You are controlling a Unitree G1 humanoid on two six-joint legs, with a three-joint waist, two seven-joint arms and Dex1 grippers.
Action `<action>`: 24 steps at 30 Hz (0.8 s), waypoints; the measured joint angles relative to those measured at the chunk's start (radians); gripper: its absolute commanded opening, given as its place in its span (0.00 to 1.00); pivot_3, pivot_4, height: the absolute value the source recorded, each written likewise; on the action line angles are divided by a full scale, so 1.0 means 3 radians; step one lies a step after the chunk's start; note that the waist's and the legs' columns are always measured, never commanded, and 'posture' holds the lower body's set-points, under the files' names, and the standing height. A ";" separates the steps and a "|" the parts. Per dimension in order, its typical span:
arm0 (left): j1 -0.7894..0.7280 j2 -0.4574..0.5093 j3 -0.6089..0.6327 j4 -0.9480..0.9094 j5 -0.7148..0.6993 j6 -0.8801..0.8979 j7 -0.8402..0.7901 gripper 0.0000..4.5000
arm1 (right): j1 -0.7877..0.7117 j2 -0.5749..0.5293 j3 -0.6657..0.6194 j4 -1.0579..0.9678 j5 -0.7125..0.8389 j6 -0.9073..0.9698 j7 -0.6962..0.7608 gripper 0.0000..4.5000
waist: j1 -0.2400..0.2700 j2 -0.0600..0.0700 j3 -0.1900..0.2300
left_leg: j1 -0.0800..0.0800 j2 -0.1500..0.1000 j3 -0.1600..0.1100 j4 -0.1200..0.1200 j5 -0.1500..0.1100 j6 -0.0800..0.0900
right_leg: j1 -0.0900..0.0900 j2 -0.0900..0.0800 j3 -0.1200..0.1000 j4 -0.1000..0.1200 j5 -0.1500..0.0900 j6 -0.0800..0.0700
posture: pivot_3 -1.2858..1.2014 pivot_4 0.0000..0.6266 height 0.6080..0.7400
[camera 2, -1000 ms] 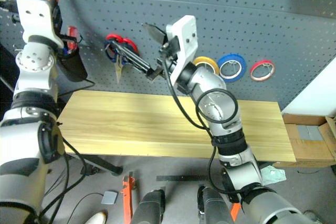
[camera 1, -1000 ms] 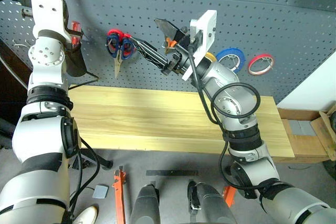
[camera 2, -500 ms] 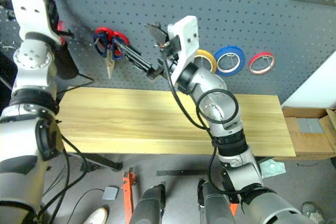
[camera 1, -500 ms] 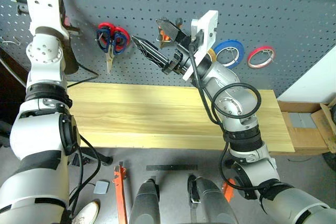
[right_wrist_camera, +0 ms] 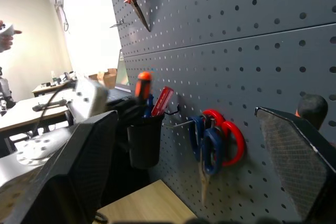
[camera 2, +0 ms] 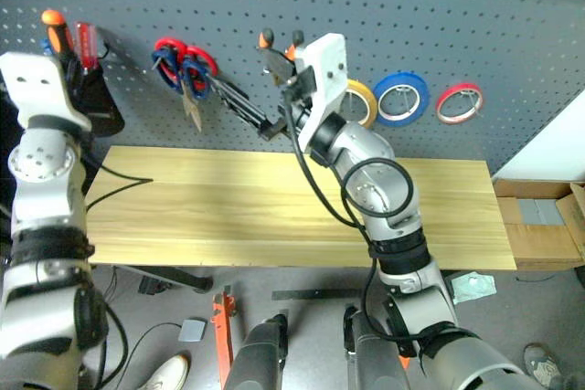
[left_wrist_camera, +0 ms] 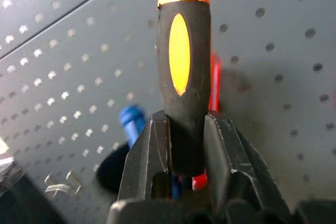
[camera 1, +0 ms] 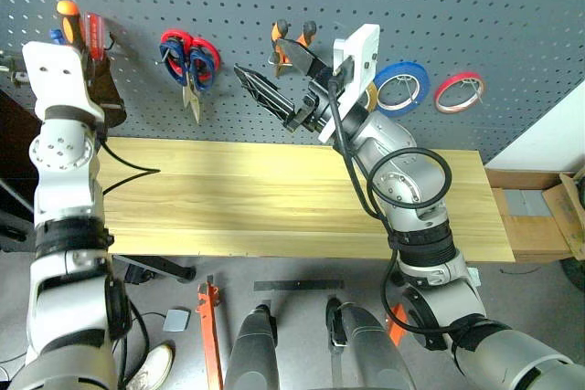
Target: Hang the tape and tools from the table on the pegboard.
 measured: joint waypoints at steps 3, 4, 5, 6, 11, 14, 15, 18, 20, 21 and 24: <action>0.0281 -0.0047 0.0146 -0.0553 -0.0080 0.0439 0.0077 0.12 | 0.0058 -0.0026 0.0009 -0.0024 0.0006 0.0005 0.0052 1.00 | -0.0012 0.0000 0.0000 | 0.0000 -0.0001 0.0002 0.0000 0.0000 0.0000 | 0.0000 0.0001 0.0002 -0.0003 -0.0002 0.0003 | 0.55 0.52 1.00; 0.0344 -0.0060 0.0180 -0.0671 -0.0102 0.0532 0.0089 0.12 | 0.0066 -0.0033 0.0011 -0.0028 0.0007 0.0012 0.0064 1.00 | -0.0016 0.0000 0.0000 | 0.0001 -0.0001 0.0003 0.0000 0.0000 0.0000 | 0.0000 0.0001 0.0003 -0.0004 -0.0002 0.0004 | 0.55 0.52 1.00; 0.0395 -0.0067 0.0208 -0.0765 -0.0120 0.0627 0.0098 0.12 | 0.0072 -0.0036 0.0016 -0.0036 0.0011 0.0016 0.0075 1.00 | -0.0023 0.0000 0.0000 | 0.0001 -0.0001 0.0003 0.0000 0.0000 0.0000 | 0.0000 0.0001 0.0004 -0.0004 -0.0003 0.0004 | 0.55 0.52 1.00; 0.0429 -0.0070 0.0230 -0.0823 -0.0137 0.0697 0.0105 0.12 | 0.0077 -0.0038 0.0031 -0.0054 0.0016 0.0020 0.0100 1.00 | -0.0029 0.0000 0.0000 | 0.0001 0.0000 0.0003 0.0000 0.0000 0.0000 | 0.0000 0.0002 0.0004 -0.0004 -0.0003 0.0004 | 0.55 0.52 1.00; 0.0427 -0.0078 0.0256 -0.0883 -0.0185 0.0842 0.0121 0.12 | 0.0082 -0.0065 0.0070 -0.0126 0.0060 0.0040 0.0201 1.00 | -0.0041 0.0000 0.0000 | 0.0004 0.0000 0.0004 -0.0001 0.0000 0.0000 | 0.0000 0.0004 0.0006 -0.0003 -0.0003 0.0004 | 0.54 0.52 1.00; 0.0298 -0.0077 0.0248 -0.0750 -0.0185 0.0858 0.0092 0.12 | 0.0091 -0.0079 0.0072 -0.0142 0.0084 0.0066 0.0209 1.00 | -0.0037 0.0000 0.0000 | 0.0004 -0.0001 0.0004 0.0000 0.0000 0.0000 | 0.0000 0.0004 0.0006 -0.0003 -0.0003 0.0004 | 0.54 0.52 1.00; 0.0247 -0.0077 0.0246 -0.0683 -0.0184 0.0857 0.0074 0.12 | 0.0098 -0.0082 0.0074 -0.0153 0.0088 0.0078 0.0209 1.00 | -0.0035 0.0000 0.0000 | 0.0004 -0.0001 0.0004 0.0000 0.0000 0.0000 | 0.0000 0.0004 0.0005 -0.0003 -0.0003 0.0004 | 0.54 0.52 1.00; 0.0052 -0.0077 0.0188 -0.0407 -0.0170 0.0825 0.0037 0.12 | 0.0141 -0.0097 0.0080 -0.0173 0.0090 0.0097 0.0206 1.00 | -0.0029 0.0000 0.0000 | 0.0003 -0.0001 0.0003 0.0000 0.0000 0.0000 | 0.0000 0.0005 0.0005 -0.0003 -0.0003 0.0004 | 0.54 0.51 1.00; -0.0072 -0.0078 0.0148 -0.0244 -0.0164 0.0770 0.0006 0.26 | 0.0164 -0.0099 0.0098 -0.0175 0.0090 0.0104 0.0204 1.00 | -0.0028 0.0000 0.0000 | 0.0002 -0.0001 0.0002 0.0001 0.0000 0.0000 | 0.0000 0.0005 0.0003 -0.0004 -0.0003 0.0004 | 0.54 0.51 1.00; -0.0126 -0.0078 0.0127 -0.0179 -0.0162 0.0737 -0.0008 0.30 | 0.0167 -0.0099 0.0103 -0.0176 0.0090 0.0106 0.0202 1.00 | -0.0027 0.0000 0.0000 | 0.0002 -0.0001 0.0002 0.0000 0.0000 0.0000 | 0.0000 0.0005 0.0003 -0.0003 -0.0003 0.0004 | 0.54 0.51 1.00; -0.0243 -0.0078 0.0108 -0.0045 -0.0156 0.0647 -0.0023 0.52 | 0.0167 -0.0102 0.0121 -0.0183 0.0090 0.0107 0.0196 1.00 | -0.0028 0.0000 0.0000 | 0.0002 -0.0001 0.0002 0.0000 0.0000 0.0000 | 0.0000 0.0004 0.0004 -0.0004 -0.0003 0.0004 | 0.54 0.50 1.00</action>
